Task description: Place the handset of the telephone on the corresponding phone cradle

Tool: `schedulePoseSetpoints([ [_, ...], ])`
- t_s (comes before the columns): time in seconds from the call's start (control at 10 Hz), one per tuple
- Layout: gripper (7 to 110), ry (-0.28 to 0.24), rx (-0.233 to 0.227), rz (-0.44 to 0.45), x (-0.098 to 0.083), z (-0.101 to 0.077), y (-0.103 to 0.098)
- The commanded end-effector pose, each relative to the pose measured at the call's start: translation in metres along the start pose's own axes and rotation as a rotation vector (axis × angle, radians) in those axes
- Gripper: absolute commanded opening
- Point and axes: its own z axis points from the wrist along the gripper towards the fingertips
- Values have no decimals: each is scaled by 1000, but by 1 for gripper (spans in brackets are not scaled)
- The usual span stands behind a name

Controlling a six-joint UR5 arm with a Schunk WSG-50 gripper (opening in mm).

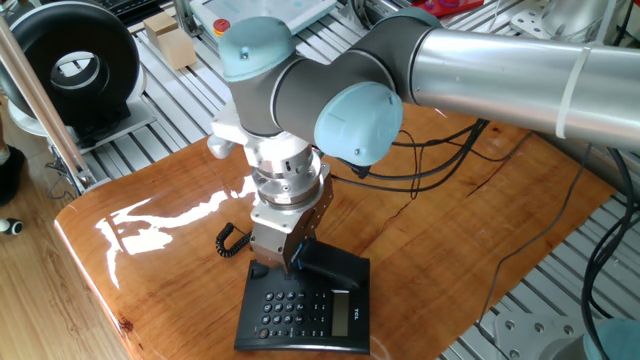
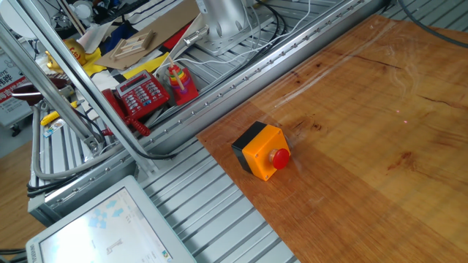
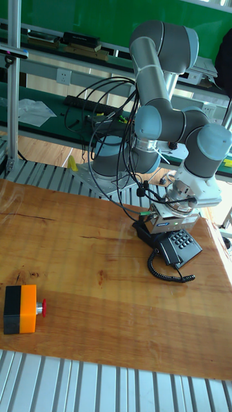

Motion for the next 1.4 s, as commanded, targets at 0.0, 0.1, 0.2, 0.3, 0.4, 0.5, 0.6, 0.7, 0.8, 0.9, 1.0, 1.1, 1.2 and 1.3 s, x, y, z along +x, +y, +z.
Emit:
schedulePoseSetpoints([
  [0.0, 7, -40, -20, 35, -10, -1, 4],
  [0.1, 7, -40, -20, 40, -10, -1, 4],
  [0.2, 7, -35, -12, 41, -9, -1, 2],
  [0.3, 7, -37, -16, 39, -9, -1, 3],
  [0.4, 7, -39, -17, 37, -10, -1, 3],
  [0.5, 7, -40, -16, 37, -10, -1, 3],
  [0.6, 7, -39, -13, 37, -10, -1, 2],
  [0.7, 7, -36, -10, 42, -9, -1, 2],
  [0.8, 7, -40, -16, 42, -10, -1, 3],
  [0.9, 7, -49, -28, 40, -13, -2, 6],
  [1.0, 7, -58, -31, 40, -15, -2, 7],
  [1.1, 7, -68, -29, 41, -17, -2, 6],
  [1.2, 7, -72, -14, 39, -18, -2, 3],
  [1.3, 7, -70, -5, 42, -18, -2, 0],
])
